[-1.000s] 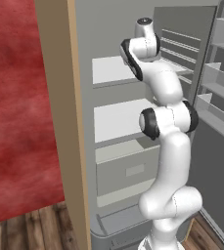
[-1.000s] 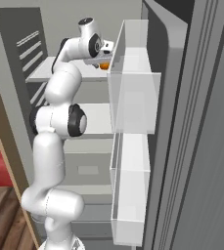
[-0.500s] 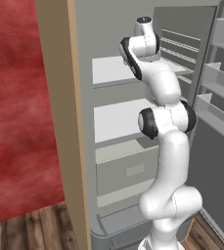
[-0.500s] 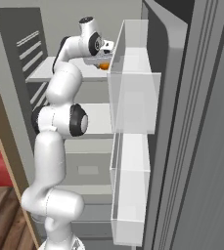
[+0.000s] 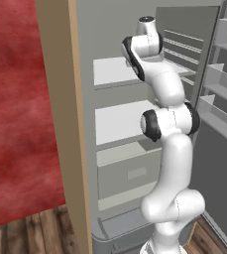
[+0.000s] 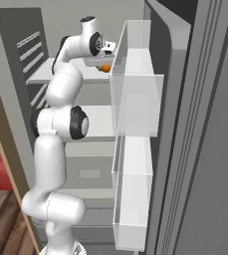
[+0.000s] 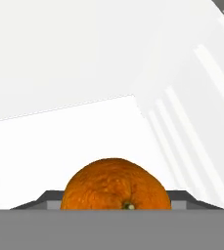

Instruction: Pick the tangerine and orange from the fridge and place them inside the tupperware on the counter.

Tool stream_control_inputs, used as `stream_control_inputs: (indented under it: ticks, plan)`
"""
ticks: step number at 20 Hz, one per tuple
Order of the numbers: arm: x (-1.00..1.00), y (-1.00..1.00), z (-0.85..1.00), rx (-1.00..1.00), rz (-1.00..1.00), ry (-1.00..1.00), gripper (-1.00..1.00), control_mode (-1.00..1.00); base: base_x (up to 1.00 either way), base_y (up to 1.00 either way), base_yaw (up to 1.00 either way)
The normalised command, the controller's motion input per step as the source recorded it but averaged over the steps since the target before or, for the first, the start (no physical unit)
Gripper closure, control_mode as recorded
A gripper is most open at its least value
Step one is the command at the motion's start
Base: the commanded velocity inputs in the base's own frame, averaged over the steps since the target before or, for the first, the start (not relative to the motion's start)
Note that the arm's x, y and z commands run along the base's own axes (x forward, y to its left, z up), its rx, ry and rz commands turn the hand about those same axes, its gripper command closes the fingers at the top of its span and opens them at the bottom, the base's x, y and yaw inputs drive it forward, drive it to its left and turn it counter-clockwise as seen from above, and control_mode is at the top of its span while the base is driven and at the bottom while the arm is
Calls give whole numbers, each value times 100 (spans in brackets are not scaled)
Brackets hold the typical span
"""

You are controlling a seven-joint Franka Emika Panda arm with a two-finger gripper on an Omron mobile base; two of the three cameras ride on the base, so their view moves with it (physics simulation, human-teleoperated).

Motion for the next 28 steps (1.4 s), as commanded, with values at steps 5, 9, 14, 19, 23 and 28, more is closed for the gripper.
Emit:
stream_control_inputs:
  ticks: [5,9,14,19,23,28]
  plan:
    - [-81,0,-11,0,-4,-16,100,-100,0,0,0]
    - [-100,0,0,0,-9,-43,100,-100,0,0,0]
    - [-100,0,0,0,-8,-52,100,-100,0,0,0]
    - [-100,0,0,3,-9,-34,100,-100,0,0,0]
    - [-100,0,3,9,-7,-2,100,-100,0,0,0]
    - [-100,0,35,5,0,1,100,-100,0,0,0]
